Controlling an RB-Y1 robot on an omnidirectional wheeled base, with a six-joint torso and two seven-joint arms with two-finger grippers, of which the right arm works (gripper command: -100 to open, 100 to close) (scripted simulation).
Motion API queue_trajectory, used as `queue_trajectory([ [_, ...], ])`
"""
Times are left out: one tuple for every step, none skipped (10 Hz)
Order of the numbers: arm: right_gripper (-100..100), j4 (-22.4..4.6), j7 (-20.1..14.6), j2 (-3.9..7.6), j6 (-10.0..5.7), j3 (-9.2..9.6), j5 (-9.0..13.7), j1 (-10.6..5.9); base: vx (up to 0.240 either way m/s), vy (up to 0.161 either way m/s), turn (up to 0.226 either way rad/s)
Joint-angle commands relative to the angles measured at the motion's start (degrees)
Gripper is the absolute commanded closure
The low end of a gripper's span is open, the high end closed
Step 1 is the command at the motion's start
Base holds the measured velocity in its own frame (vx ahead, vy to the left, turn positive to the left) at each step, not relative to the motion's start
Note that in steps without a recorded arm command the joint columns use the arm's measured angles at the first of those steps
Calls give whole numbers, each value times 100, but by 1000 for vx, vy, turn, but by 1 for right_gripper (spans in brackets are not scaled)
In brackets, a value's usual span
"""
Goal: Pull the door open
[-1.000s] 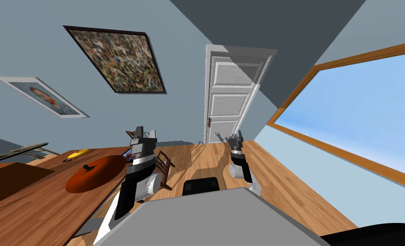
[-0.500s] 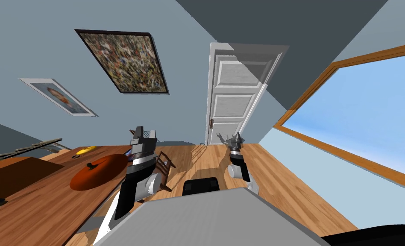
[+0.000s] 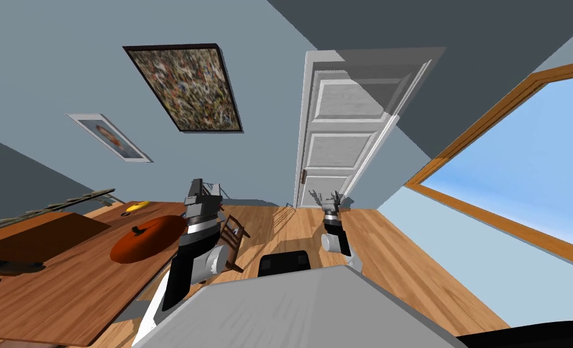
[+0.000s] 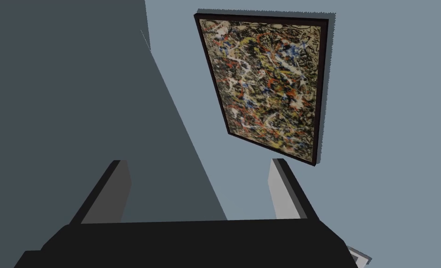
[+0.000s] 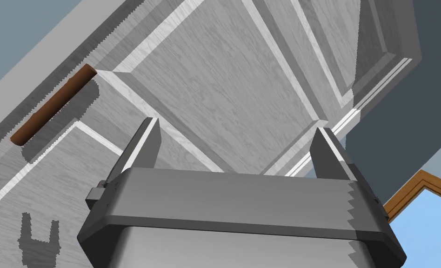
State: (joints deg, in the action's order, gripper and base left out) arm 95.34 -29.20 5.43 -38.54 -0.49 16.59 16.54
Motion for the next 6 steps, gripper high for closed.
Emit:
queue_trajectory([
  [-100, -216, -234, 23, -34, -1, 128, -46, 82, -26, 109],
  [-100, -361, -365, 30, -61, 1, 202, -82, 80, -41, 125],
  [-100, -505, -496, 36, -89, 4, 276, -119, 89, -38, 134],
  [-100, -650, -627, 43, -117, 7, 351, -156, 89, -41, 130],
  [-100, -794, -758, 49, -145, 9, 425, -193, 88, -47, 129],
  [-100, -935, -886, 53, -172, 11, 497, -228, 98, -46, 150],
])
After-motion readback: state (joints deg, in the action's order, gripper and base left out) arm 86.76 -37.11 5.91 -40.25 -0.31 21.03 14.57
